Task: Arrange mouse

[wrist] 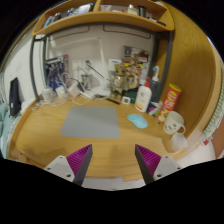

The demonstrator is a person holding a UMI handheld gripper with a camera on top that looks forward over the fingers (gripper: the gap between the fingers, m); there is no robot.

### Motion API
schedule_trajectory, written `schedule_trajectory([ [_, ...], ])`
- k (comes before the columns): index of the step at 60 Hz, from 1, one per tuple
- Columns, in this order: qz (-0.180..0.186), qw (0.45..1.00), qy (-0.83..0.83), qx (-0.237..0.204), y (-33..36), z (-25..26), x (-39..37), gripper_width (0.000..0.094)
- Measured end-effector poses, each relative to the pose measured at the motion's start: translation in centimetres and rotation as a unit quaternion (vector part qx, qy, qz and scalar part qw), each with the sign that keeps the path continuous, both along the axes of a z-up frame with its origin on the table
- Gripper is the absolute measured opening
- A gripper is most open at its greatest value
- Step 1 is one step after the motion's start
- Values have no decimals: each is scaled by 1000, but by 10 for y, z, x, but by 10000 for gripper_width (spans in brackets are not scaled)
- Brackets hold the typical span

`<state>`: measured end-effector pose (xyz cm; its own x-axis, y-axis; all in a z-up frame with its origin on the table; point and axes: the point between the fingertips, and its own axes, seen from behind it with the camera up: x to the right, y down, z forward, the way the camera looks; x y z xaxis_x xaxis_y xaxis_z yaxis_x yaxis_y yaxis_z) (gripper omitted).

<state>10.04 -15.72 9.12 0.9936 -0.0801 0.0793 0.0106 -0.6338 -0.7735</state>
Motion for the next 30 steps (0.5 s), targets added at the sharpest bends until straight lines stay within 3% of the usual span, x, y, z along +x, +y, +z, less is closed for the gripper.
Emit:
schedule_trajectory([
  [12,-26,999,-35,-26,28,-47,96,864],
  [30,5,998,-34,-49,124,-88,149,864],
])
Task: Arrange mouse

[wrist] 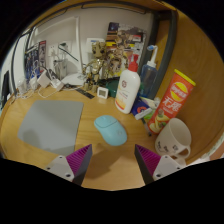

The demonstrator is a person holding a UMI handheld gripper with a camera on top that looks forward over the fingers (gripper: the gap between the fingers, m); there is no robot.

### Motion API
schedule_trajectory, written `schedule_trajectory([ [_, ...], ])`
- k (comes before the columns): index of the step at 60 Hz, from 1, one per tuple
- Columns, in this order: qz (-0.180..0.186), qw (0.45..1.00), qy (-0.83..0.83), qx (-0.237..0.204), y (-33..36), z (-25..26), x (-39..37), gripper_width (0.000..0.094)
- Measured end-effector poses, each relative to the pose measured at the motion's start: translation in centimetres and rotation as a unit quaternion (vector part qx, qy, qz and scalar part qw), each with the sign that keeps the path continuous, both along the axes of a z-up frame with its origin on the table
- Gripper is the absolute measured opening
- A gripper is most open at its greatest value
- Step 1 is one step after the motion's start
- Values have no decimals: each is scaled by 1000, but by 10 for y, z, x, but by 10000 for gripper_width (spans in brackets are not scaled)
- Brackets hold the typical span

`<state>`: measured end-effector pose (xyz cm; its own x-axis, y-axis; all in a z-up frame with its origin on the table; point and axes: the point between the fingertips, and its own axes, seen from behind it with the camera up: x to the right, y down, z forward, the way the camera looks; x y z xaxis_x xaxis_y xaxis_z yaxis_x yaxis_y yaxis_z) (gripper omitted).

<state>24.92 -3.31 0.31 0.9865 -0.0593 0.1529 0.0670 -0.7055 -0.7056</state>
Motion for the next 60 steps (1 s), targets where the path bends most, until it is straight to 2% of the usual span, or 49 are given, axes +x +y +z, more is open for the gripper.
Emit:
schedule_trajectory([
  [15,19,999,29,-14,59,-15,16,861],
  [26,18,998,63,-20,80,-17,18,813],
  [34,11,996,83,-13,90,-19,20,711],
  [35,9,996,82,-13,90,-19,20,730],
  [36,9,996,83,-11,92,-19,21,669],
  [39,2,997,83,-8,92,-19,23,613],
  [40,0,997,81,-6,93,-19,24,530],
  [44,-4,996,86,-2,93,-20,24,516],
  [51,2,996,84,-6,92,-20,23,438],
  [53,0,996,84,-9,91,-20,23,383],
  [54,-1,996,84,-10,91,-20,23,445],
  [55,-3,996,84,-8,91,-20,23,346],
  [60,-8,997,75,-10,91,-20,23,311],
])
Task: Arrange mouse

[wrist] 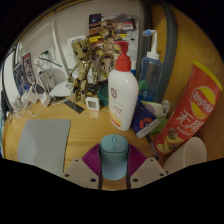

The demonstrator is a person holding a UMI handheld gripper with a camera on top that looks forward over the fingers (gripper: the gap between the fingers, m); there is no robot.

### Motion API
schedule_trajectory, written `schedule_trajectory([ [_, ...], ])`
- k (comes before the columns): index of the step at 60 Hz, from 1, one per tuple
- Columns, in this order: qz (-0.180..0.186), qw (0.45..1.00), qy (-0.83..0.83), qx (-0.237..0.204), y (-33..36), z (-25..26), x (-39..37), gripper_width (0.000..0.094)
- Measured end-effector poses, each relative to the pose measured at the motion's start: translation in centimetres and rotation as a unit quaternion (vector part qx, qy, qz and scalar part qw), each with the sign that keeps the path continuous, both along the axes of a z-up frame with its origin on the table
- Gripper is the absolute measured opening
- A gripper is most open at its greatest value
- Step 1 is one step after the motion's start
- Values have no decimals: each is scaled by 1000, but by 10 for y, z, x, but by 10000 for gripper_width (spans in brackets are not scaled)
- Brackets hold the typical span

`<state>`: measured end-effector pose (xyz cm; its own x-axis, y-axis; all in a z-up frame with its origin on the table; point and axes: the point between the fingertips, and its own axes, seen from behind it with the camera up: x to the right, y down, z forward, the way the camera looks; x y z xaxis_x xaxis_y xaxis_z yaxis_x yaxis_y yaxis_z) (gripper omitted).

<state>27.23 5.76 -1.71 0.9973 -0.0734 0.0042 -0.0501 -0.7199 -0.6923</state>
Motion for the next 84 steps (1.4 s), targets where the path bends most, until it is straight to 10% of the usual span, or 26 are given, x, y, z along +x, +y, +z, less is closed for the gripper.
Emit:
schedule_trajectory([
  [33,18,986,-16,167,37,231,-153,314],
  [69,55,998,-26,1,17,3,-259,385],
  [84,37,999,-20,-18,15,17,-253,702],
])
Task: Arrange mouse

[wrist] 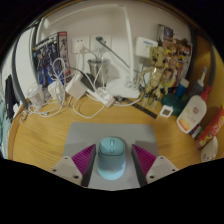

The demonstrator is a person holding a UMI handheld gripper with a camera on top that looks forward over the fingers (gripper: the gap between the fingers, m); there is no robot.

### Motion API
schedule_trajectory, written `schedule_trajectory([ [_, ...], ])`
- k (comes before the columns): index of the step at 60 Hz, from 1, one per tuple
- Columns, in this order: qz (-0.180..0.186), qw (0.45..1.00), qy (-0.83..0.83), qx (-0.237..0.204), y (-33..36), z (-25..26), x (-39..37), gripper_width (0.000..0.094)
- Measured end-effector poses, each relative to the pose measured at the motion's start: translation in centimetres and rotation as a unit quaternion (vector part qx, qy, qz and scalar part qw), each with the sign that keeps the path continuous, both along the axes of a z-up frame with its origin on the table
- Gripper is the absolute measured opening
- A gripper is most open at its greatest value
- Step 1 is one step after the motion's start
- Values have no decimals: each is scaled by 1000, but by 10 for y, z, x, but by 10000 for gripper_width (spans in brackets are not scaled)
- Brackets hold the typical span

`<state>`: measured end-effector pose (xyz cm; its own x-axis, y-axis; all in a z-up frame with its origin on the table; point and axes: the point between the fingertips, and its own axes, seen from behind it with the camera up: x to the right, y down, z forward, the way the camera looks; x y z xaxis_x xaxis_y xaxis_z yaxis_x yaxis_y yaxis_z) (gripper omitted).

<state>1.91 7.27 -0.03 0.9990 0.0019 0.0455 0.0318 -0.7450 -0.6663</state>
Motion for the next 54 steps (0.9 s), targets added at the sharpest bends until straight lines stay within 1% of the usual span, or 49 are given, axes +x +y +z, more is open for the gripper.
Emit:
schedule_trajectory([
  [1,-1,1000,-3,6,0,5,1,739],
  [2,-2,1000,-5,11,0,11,2,751],
  [8,0,999,0,39,-3,62,-8,767],
  [16,-1,997,13,80,-21,143,-31,830],
  [23,1,993,25,114,-50,207,-58,837],
  [29,12,990,31,138,-75,244,-80,841],
  [35,25,987,31,155,-93,268,-95,840],
  [40,32,986,34,161,-107,278,-101,840],
  [46,31,985,28,170,-118,284,-100,842],
  [54,25,986,30,162,-130,277,-100,839],
])
